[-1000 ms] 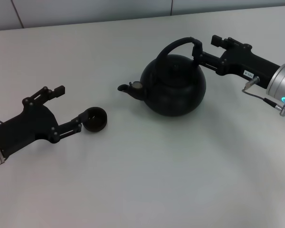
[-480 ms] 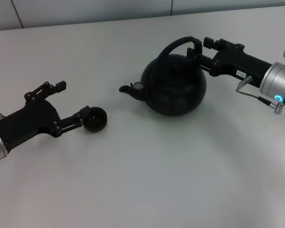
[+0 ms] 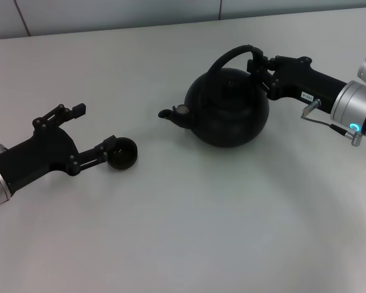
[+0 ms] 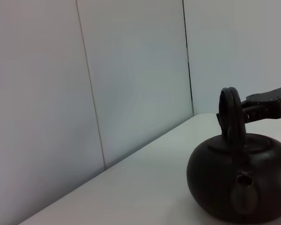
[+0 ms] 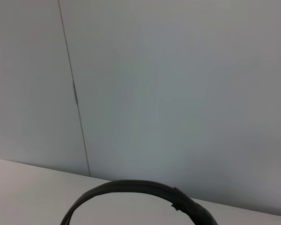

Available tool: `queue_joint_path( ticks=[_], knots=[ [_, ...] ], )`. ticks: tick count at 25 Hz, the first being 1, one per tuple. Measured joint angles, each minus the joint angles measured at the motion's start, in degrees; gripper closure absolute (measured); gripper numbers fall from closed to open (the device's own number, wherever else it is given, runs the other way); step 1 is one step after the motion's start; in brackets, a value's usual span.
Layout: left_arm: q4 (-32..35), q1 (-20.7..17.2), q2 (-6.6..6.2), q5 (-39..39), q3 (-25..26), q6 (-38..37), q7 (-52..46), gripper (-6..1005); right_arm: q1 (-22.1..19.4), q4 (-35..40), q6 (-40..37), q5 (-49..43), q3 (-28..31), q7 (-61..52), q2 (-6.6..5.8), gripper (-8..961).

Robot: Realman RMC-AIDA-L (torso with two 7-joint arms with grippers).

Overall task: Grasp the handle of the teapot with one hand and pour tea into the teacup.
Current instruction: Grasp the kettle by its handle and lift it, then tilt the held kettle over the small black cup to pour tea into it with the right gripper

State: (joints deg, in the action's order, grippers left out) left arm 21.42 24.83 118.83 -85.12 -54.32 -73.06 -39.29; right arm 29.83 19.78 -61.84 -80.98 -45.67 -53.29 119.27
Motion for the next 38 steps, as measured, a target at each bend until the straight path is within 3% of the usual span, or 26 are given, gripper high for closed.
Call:
queue_joint_path(
  ticks=[7,24,33,38],
  knots=[
    [-0.08,0.22,0.0,0.04,0.01,0.03,0.0,140,0.35,-0.32,-0.05,0.07,0.23,0.17,0.1,827],
    [0.37,-0.61,-0.19,0.06,0.01,-2.05,-0.57,140,0.74,0.3,-2.03,0.23,-0.03,0.1,0.08,837],
    [0.86,-1.7,-0.56,-0.47,-0.94,-6.99,-1.94,140,2.35,0.97,-2.03,-0.26,-0.53,0.08,-0.05,838],
    [6.11,-4.81,-0.73,-1.06,-6.1,-10.21,-6.97,140,3.24,3.07,-0.11,-0.32,-4.48,0.1,0.0,838]
  ],
)
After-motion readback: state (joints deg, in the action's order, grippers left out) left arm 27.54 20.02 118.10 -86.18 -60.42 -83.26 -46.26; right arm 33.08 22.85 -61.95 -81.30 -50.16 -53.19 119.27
